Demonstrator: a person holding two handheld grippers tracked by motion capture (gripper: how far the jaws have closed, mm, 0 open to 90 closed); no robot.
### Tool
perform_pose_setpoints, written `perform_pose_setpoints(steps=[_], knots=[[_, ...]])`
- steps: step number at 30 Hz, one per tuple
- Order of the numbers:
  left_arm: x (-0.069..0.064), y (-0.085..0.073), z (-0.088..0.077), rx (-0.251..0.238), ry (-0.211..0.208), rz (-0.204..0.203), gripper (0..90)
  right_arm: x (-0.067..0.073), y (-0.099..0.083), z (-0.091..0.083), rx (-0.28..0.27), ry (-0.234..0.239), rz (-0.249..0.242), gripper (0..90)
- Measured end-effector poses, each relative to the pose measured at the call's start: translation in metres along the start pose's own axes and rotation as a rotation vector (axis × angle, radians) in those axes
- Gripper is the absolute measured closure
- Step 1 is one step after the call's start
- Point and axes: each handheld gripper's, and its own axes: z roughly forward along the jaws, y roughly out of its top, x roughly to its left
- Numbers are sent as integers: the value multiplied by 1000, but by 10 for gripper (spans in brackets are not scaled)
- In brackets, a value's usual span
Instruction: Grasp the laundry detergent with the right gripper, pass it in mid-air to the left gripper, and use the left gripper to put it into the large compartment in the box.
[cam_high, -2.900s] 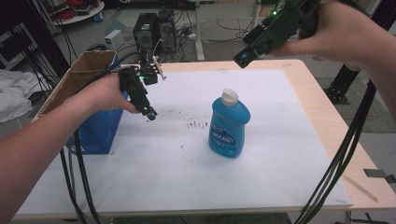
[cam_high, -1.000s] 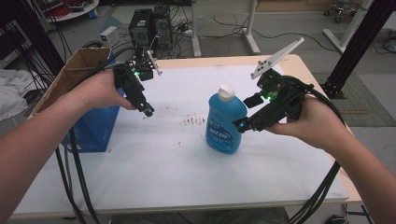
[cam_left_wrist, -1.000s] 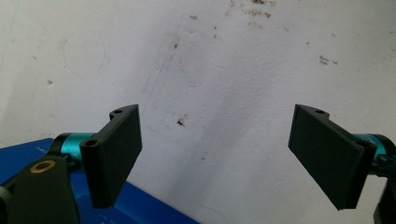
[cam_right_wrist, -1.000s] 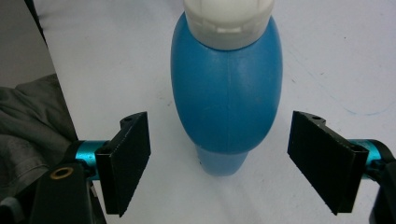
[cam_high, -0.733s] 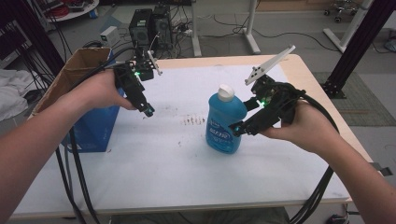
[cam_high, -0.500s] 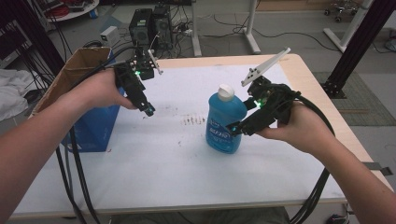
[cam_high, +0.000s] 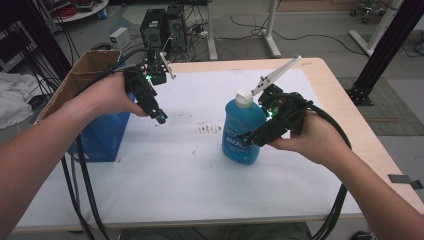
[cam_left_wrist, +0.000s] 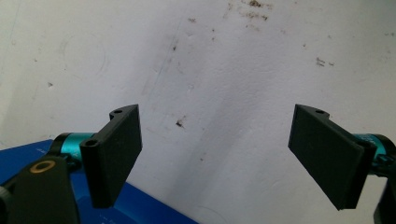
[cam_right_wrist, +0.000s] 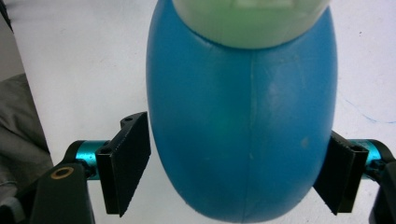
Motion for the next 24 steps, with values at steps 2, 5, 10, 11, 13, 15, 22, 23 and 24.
perform_pose_setpoints(steps=[2, 5, 10, 11, 13, 15, 22, 23, 24], knots=[[0, 0, 0, -1, 2, 0, 174, 0, 0, 0, -2, -1, 3, 209], [0, 0, 0, -4, 1, -4, 175, 0, 1, 0, -6, -1, 3, 209], [0, 0, 0, -4, -2, -3, 175, 0, 1, 1, -2, -6, 5, 210], [0, 0, 0, -4, -3, -3, 175, 0, 1, 1, -2, -5, 4, 210], [0, 0, 0, -4, -2, -2, 175, 0, 1, 2, -2, -9, 4, 210], [0, 0, 0, -3, -1, -3, 175, 0, 1, 2, 0, -10, 8, 211], [0, -1, -1, 0, -1, -1, 175, -1, 1, 2, -9, -10, 5, 260], [-1, -1, 0, -4, -1, -6, 175, 0, 1, 2, -8, -7, 8, 260], [-1, -1, 0, -1, -1, -2, 175, 0, 0, 2, -10, -7, 7, 261]])
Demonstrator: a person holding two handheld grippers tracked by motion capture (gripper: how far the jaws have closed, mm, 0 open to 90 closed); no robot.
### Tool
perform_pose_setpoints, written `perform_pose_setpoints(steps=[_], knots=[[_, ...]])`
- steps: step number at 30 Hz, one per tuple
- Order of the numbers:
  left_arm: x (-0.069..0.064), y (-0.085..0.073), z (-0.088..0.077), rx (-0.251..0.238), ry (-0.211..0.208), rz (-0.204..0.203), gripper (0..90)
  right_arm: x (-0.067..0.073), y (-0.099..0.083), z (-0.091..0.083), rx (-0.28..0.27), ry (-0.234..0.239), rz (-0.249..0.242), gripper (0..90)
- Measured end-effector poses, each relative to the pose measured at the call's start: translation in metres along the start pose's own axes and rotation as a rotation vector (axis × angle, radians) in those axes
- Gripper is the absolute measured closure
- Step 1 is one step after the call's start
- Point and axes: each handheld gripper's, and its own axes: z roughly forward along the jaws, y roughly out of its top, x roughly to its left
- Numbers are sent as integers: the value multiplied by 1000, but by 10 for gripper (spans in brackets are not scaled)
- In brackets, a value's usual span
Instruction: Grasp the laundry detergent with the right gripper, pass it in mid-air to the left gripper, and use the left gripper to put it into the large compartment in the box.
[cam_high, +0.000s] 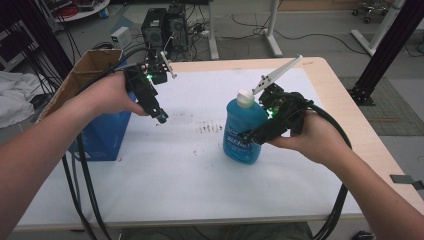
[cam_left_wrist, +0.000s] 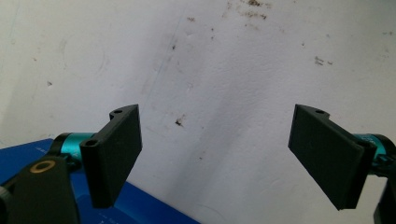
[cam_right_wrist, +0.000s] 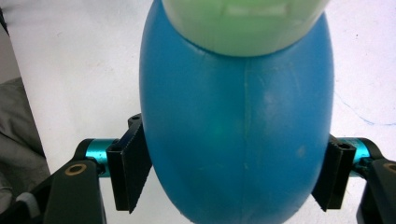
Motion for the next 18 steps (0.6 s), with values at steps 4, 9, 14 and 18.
perform_pose_setpoints(steps=[4, 9, 14, 18], knots=[[0, 0, 0, -4, -1, -3, 175, 0, -1, 1, 4, -7, 3, 266], [0, 0, 0, 3, -2, -1, 175, 0, -1, 1, 1, -9, 1, 283], [0, 0, 0, 2, -2, -3, 175, 0, -1, 2, 0, -8, -1, 293], [0, 0, 0, 8, -3, 2, 175, 0, -1, 2, -1, -7, -4, 312]])
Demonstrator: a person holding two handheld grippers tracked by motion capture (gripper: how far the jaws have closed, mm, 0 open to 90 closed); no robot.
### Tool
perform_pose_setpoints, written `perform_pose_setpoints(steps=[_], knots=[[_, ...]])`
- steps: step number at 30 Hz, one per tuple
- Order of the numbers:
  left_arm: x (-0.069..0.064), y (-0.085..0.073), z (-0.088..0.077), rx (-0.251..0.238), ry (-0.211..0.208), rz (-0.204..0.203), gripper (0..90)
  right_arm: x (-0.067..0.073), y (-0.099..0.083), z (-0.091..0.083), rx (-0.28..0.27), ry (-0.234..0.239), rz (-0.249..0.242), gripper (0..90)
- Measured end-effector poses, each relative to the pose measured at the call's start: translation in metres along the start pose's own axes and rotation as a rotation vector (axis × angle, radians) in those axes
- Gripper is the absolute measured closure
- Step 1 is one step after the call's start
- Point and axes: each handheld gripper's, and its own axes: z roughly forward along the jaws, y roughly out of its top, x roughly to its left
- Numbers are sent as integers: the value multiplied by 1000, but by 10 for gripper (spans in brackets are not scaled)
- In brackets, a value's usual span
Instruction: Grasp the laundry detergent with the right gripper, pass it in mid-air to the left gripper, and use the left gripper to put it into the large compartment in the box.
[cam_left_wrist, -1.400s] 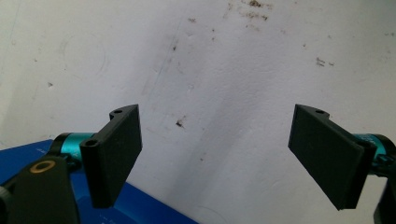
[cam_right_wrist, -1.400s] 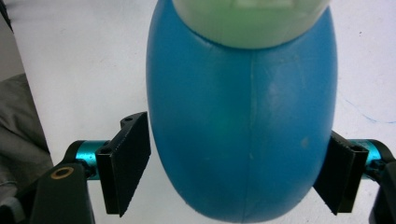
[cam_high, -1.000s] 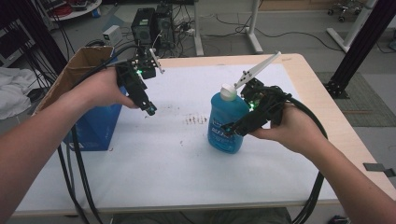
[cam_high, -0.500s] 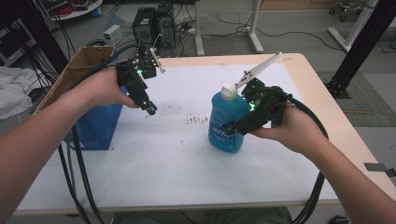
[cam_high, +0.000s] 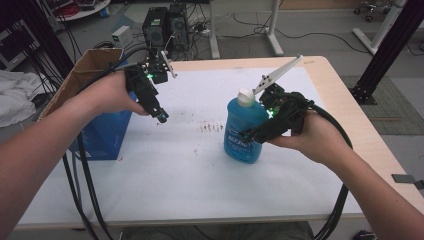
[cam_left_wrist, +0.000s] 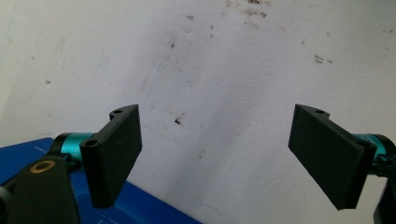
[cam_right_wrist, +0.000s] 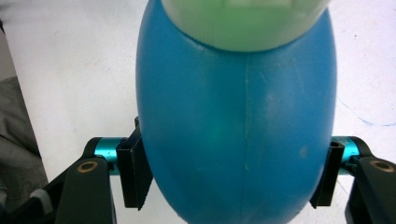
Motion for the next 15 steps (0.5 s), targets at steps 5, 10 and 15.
perform_pose_setpoints(steps=[5, 10, 15], knots=[[0, 0, 0, -2, 0, -2, 175, -1, -1, 1, -4, 0, -3, 323], [-1, 0, 0, -4, -2, -4, 175, 0, -1, 2, 0, -4, -6, 338], [-1, 0, -1, -6, -3, -2, 175, 2, -2, 5, 0, -12, -27, 390]])
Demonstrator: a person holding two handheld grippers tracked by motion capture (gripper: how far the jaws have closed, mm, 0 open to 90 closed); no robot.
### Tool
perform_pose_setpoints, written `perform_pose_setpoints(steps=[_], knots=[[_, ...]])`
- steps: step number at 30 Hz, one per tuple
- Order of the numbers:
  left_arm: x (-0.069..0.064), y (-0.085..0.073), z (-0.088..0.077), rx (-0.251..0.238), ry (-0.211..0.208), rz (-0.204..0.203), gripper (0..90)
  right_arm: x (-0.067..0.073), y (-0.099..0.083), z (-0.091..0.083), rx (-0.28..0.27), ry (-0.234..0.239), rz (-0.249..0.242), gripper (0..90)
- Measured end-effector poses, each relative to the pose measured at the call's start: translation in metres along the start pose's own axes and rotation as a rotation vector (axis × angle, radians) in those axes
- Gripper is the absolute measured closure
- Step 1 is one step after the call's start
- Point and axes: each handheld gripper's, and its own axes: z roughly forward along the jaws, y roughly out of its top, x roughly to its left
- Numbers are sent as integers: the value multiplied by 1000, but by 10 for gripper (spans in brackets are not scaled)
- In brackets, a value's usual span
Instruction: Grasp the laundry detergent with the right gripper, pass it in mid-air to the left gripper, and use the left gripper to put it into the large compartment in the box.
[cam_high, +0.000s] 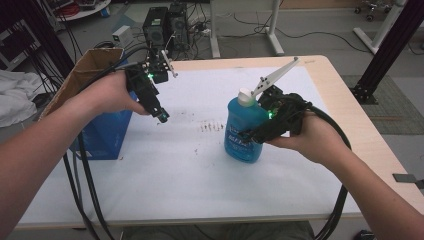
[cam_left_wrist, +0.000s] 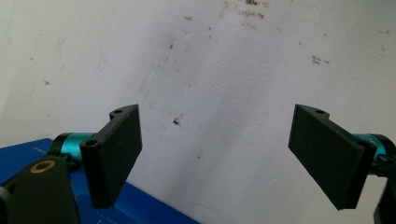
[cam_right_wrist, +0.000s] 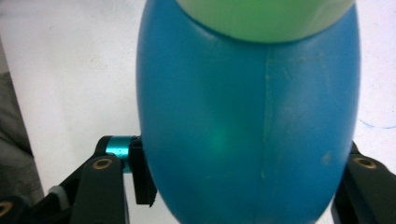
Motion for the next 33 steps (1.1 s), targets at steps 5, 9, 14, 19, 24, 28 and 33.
perform_pose_setpoints(steps=[5, 9, 14, 19, 24, 28, 33], knots=[[0, 0, 0, 2, 0, 1, 175, -1, -2, 0, -14, -10, 0, 427], [-1, 0, -1, 0, -1, 5, 175, 0, -3, -1, -24, -13, -2, 436], [-2, 0, -2, 1, -1, 9, 175, -1, -5, -1, -47, 0, -10, 450], [-3, 1, -7, 0, 1, 19, 175, -3, -6, -1, -57, 20, -30, 457], [-6, 5, -16, -14, 5, 40, 175, -5, -3, -3, -62, 57, -42, 458], [-10, 11, -25, -31, -5, 67, 175, -7, 5, -9, -66, 74, -64, 459], [-16, 21, -41, -67, -25, 101, 175, -11, 20, -17, -69, 100, -104, 458]])
